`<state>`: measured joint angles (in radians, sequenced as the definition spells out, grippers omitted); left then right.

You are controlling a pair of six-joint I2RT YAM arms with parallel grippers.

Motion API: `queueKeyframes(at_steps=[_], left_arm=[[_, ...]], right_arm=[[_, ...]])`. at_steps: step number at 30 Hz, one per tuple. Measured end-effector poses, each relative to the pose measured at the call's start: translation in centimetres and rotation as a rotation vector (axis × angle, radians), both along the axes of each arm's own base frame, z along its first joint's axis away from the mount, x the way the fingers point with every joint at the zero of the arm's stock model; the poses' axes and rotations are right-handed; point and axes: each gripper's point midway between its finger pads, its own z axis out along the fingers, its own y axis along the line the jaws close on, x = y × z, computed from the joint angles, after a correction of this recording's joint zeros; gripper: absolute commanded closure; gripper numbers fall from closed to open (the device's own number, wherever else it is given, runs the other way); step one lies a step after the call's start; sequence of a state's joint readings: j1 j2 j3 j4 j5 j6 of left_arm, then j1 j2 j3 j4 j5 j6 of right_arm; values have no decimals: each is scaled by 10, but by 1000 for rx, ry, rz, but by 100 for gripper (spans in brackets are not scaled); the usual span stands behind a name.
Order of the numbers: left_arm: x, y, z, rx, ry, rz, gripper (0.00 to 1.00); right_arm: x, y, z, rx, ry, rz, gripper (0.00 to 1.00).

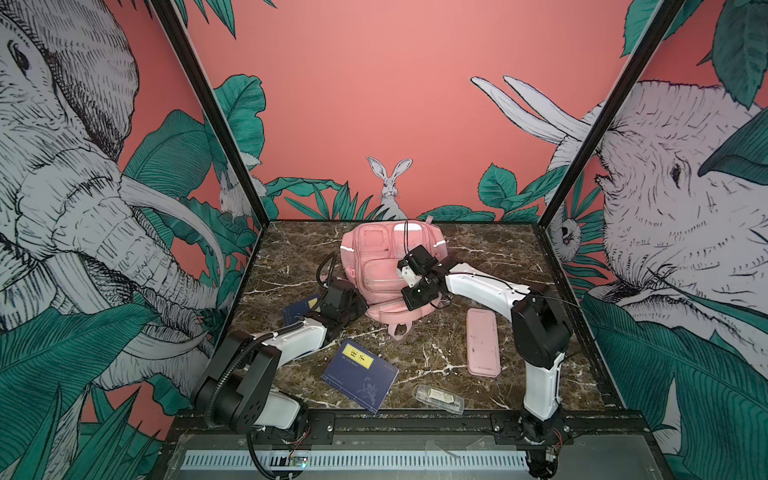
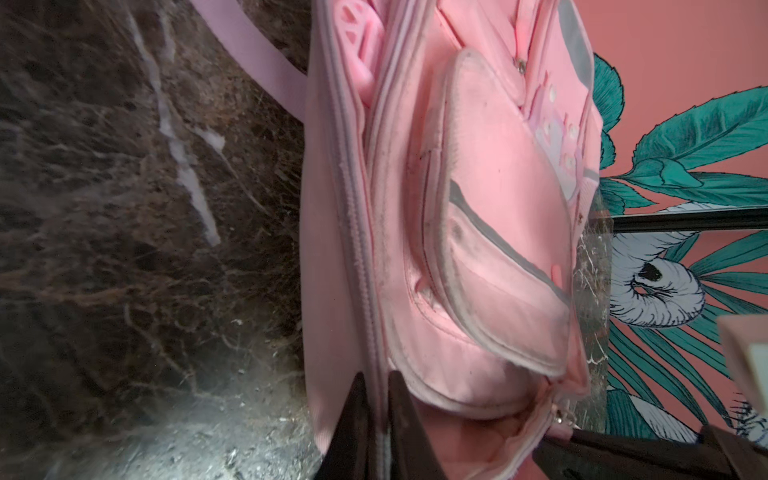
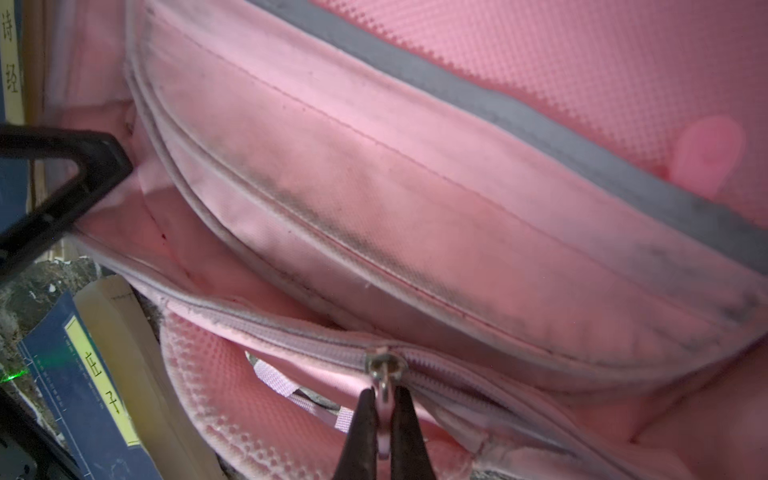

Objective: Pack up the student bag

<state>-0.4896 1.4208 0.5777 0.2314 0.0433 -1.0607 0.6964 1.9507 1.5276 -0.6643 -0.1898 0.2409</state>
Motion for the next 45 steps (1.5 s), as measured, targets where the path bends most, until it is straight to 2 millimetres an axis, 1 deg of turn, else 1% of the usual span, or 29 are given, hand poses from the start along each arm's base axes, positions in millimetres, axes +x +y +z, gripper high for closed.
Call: queueKeyframes(at_steps=[2, 4, 10, 14, 16, 20, 24, 29, 34, 37, 39, 43, 45], left_arm=[[-2, -6, -3, 2, 6, -15, 85], [-4, -17, -8, 8, 20, -40, 83], [-1, -56, -18, 16, 44, -112, 79], [3, -80, -23, 4, 46, -143, 77], [5, -87, -25, -6, 47, -147, 77], [12, -97, -24, -27, 42, -149, 76], [16, -103, -21, -36, 41, -154, 76], [19, -108, -19, -40, 45, -162, 75], [19, -108, -20, -41, 48, -165, 74], [19, -109, -19, -41, 48, -167, 69], [20, -109, -19, -38, 44, -171, 64], [21, -111, -14, -28, 30, -192, 45], [20, -111, -10, -16, 20, -208, 37]], right_arm=[[5, -5, 2, -19, -17, -2, 99], [8, -11, 2, -43, -26, -3, 99], [13, -28, -1, -100, -39, -17, 98], [8, -33, -2, -103, -32, -21, 98], [3, -34, -2, -90, -20, -23, 98], [-6, -30, -6, -45, 13, -30, 98], [-14, -24, -13, 2, 43, -43, 98], [-24, -7, -19, 79, 75, -56, 99], [-24, 6, -17, 141, 80, -73, 100], [-21, 9, -15, 156, 71, -86, 100], [-20, 9, -18, 161, 66, -90, 100], [-27, 1, -32, 145, 83, -98, 100], [-28, -3, -36, 140, 88, -104, 100]])
